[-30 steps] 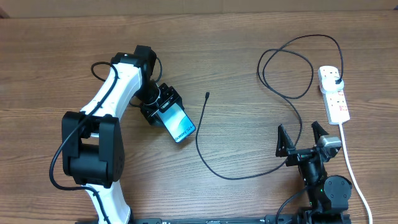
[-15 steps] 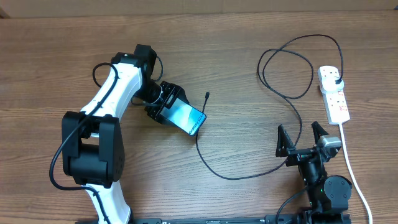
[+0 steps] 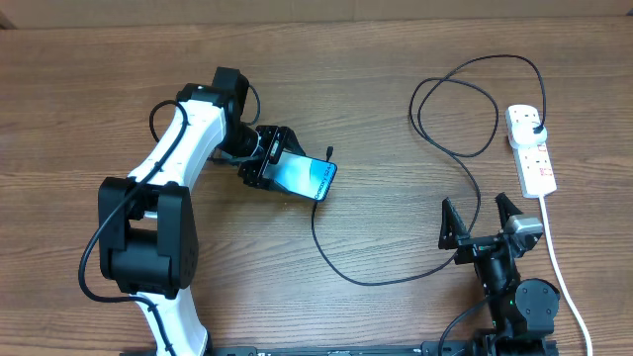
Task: Plug charger to phone and switch on socket
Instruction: 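Carry the phone with the left gripper toward the table center, then move the right gripper from rest toward the phone held by left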
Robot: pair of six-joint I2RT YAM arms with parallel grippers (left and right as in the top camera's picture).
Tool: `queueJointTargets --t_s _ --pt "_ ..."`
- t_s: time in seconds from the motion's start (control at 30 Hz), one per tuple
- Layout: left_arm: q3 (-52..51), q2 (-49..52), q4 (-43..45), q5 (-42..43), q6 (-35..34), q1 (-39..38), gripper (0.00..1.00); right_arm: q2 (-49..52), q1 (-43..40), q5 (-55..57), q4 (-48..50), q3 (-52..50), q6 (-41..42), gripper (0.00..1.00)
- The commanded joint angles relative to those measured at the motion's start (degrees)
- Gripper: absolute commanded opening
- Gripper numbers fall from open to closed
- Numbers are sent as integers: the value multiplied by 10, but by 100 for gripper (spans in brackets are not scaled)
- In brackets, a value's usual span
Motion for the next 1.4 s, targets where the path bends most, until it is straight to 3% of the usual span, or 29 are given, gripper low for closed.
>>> queueJointTargets --t_s 0.0,0.13,0.37,0.63,0.83,1.1,1.37 --pt "17 2 0 52 -22 2 68 -5 -4 -3 3 -6 7 100" --pt "17 2 4 51 -23 19 68 -5 -4 -18 3 -6 76 100" --pt "17 2 5 67 -25 62 68 18 -4 -92 -68 33 80 100" --pt "17 2 8 72 -24 90 68 120 -4 -108 -97 115 93 100" --pt "17 2 9 81 -20 100 68 244 -4 -142 -142 216 92 100" --pt "17 2 9 81 -20 103 68 426 -4 -158 -294 410 90 100" --pt "17 2 8 81 -18 102 68 531 -4 -164 -429 556 88 100"
